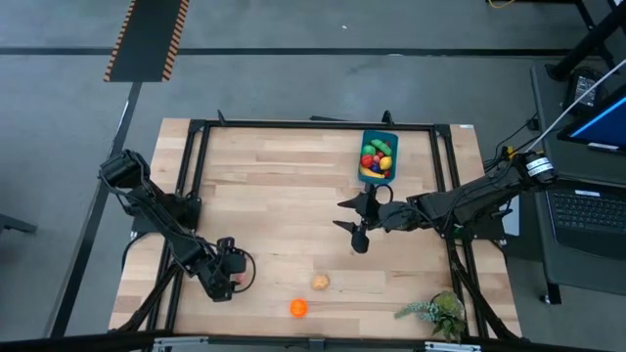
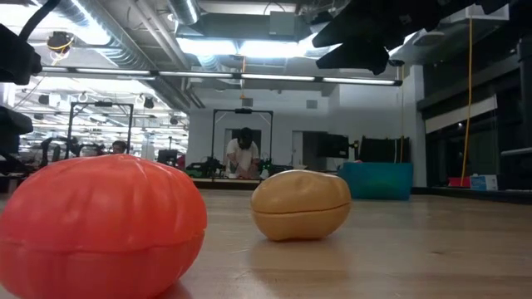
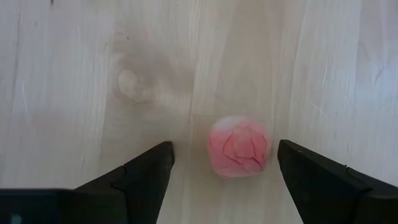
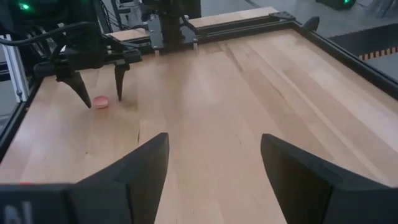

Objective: Pick and placing Produce into tupperware
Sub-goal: Put the pink peach into the blue bin

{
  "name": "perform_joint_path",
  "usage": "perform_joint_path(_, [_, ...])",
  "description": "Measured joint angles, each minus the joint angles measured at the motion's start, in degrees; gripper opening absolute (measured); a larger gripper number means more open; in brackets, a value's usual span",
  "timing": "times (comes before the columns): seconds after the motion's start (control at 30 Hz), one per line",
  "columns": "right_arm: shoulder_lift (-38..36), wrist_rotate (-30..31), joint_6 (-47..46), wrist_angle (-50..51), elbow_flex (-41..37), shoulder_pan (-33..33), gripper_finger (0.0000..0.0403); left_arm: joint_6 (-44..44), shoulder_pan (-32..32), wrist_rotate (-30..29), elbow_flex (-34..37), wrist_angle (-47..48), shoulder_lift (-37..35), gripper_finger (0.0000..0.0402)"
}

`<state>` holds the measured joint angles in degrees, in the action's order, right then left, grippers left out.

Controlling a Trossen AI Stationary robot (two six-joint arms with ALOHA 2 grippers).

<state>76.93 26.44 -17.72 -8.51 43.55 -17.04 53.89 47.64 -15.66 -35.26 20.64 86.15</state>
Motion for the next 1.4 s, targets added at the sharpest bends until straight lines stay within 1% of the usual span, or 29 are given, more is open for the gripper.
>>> perform_joint_path(0.1, [0.0,0.0,0.1,0.0,0.0,0.0,0.0255,0.0,0.0,-0.1,0.1,-0.1,0.0,0.0282])
perform_joint_path(0.2, [0.0,0.0,0.2,0.0,0.0,0.0,0.0255,0.0,0.0,-0.3,0.1,-0.1,0.0,0.0262])
perform_joint_path(0.6, [0.0,0.0,0.3,0.2,0.0,0.0,0.0255,0.0,-0.2,-1.2,0.2,0.6,0.1,0.0127])
perform_joint_path(0.8, [0.0,0.0,0.0,0.2,0.0,0.0,0.0255,-0.2,-0.2,-0.9,0.2,0.3,0.1,0.0077])
perform_joint_path(0.93, [0.0,0.0,1.6,0.2,0.0,0.1,0.0255,-2.1,-1.2,-0.6,0.1,0.1,0.1,0.0066])
perform_joint_path(1.1, [0.0,0.0,5.4,-0.7,0.0,0.0,0.0255,-6.4,-4.4,1.0,0.2,-0.2,-1.3,0.0068])
perform_joint_path(1.13, [0.0,0.0,6.3,-1.2,0.0,0.0,0.0255,-7.7,-5.3,0.5,0.3,-0.5,-1.8,0.0068])
perform_joint_path(1.23, [-0.1,0.0,9.3,-1.3,0.1,0.0,0.0255,-11.7,-8.7,-3.5,0.4,-1.2,-3.4,0.0058])
perform_joint_path(1.4, [-0.1,0.0,10.6,0.6,0.1,0.0,0.0255,-19.9,-14.8,-4.0,0.3,-4.3,-6.1,0.005])
